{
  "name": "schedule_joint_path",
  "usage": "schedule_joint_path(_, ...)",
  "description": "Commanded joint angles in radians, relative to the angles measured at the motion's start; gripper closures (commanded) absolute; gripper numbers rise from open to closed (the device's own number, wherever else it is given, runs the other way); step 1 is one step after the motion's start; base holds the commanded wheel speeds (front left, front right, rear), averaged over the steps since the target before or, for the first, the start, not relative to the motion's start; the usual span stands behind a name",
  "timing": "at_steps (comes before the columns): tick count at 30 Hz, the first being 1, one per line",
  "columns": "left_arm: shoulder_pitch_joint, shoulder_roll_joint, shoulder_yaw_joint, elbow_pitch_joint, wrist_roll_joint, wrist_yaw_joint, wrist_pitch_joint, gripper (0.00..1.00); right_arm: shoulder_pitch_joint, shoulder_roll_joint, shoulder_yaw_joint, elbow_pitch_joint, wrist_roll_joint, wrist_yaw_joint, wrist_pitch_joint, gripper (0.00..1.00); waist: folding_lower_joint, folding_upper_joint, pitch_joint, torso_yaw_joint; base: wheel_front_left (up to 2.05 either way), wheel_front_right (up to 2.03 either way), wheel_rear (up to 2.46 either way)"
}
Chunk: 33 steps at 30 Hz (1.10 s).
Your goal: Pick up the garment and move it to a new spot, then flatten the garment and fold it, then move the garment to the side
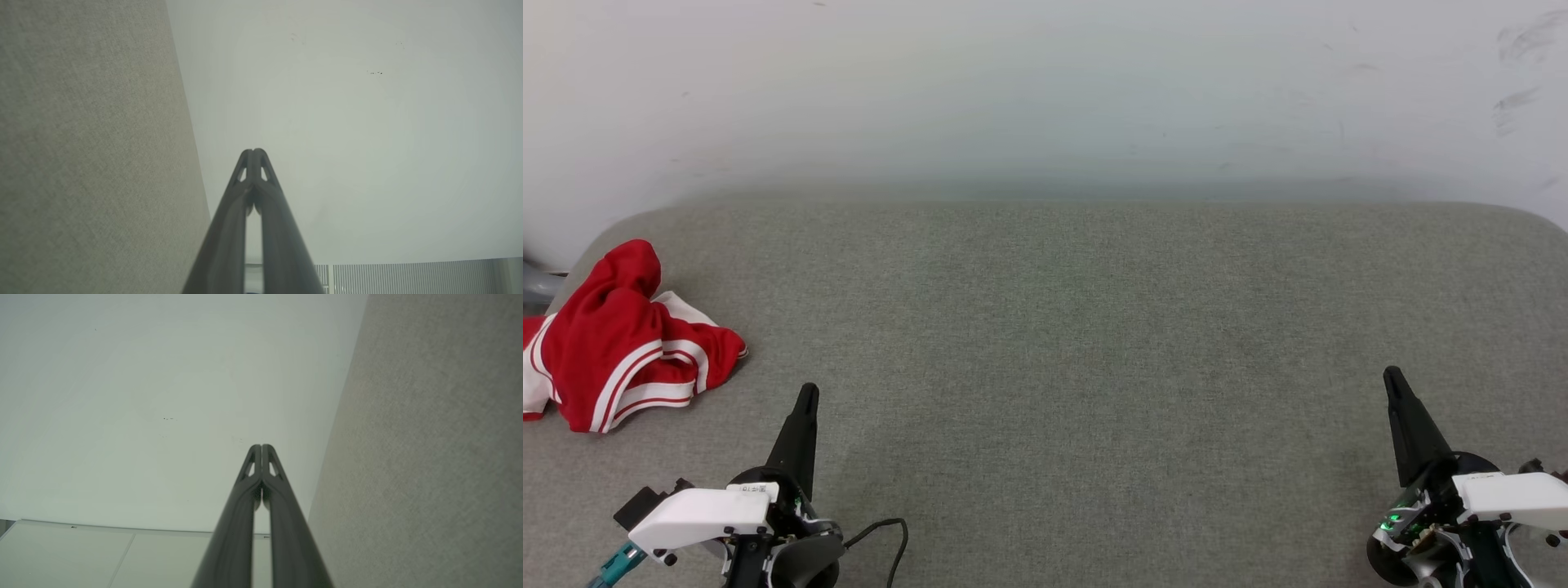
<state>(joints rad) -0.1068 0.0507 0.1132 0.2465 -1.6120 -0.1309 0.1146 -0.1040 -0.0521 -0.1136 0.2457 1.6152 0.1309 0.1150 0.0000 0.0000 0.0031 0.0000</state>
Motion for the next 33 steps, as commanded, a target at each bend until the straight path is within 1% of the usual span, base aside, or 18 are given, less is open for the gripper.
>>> schedule_joint_path(1,-0.006,-0.001,0.002,-0.001,-0.002,-0.002,0.002,1.00,-0.011,0.003,0.000,0.000,-0.005,0.000,0.001,1.00,0.0000,0.0000,0.000,0.000,0.00,0.00,0.00)
schedule_joint_path(4,-0.006,-0.001,0.002,-0.001,-0.002,-0.002,0.002,1.00,-0.011,0.003,0.000,0.000,-0.005,0.000,0.001,1.00,0.0000,0.0000,0.000,0.000,0.00,0.00,0.00)
schedule_joint_path(5,0.001,0.000,-0.001,0.002,0.000,0.000,-0.001,0.00,0.001,0.000,0.000,0.002,0.000,0.000,-0.001,0.00,0.0001,0.0000,0.000,0.000,0.00,0.00,0.00)
schedule_joint_path(7,0.012,-0.002,-0.004,0.017,0.001,0.000,-0.002,0.00,0.015,0.000,0.002,0.018,0.000,0.000,-0.001,0.00,0.0001,0.0000,0.000,0.000,0.00,0.00,0.00)
schedule_joint_path(8,0.023,-0.003,-0.005,0.028,0.000,0.000,-0.001,1.00,0.026,0.000,0.002,0.028,0.000,0.000,-0.001,1.00,0.0000,0.0000,0.000,0.000,0.00,0.00,0.00)
schedule_joint_path(9,0.025,-0.003,-0.007,0.026,0.002,0.000,-0.005,0.00,0.029,0.000,0.004,0.028,-0.003,0.000,-0.005,0.00,0.0000,0.0000,0.000,0.000,0.00,0.00,0.00)
schedule_joint_path(16,0.030,-0.003,-0.009,0.002,0.050,0.000,-0.042,0.00,0.034,0.001,0.006,0.014,-0.059,0.000,-0.042,0.00,0.0000,0.0000,0.001,0.001,0.00,0.00,0.00)
schedule_joint_path(22,0.028,-0.002,0.004,-0.025,0.153,0.003,-0.070,0.00,0.038,0.001,0.001,-0.018,-0.163,0.000,-0.070,0.00,0.0000,0.0000,0.003,0.001,0.00,0.00,0.00)
schedule_joint_path(33,0.028,-0.002,-0.016,-0.106,0.398,0.067,-0.118,0.00,0.045,0.001,0.007,-0.098,-0.413,0.000,-0.118,0.00,0.0000,0.0000,0.005,0.001,0.00,0.00,0.00)
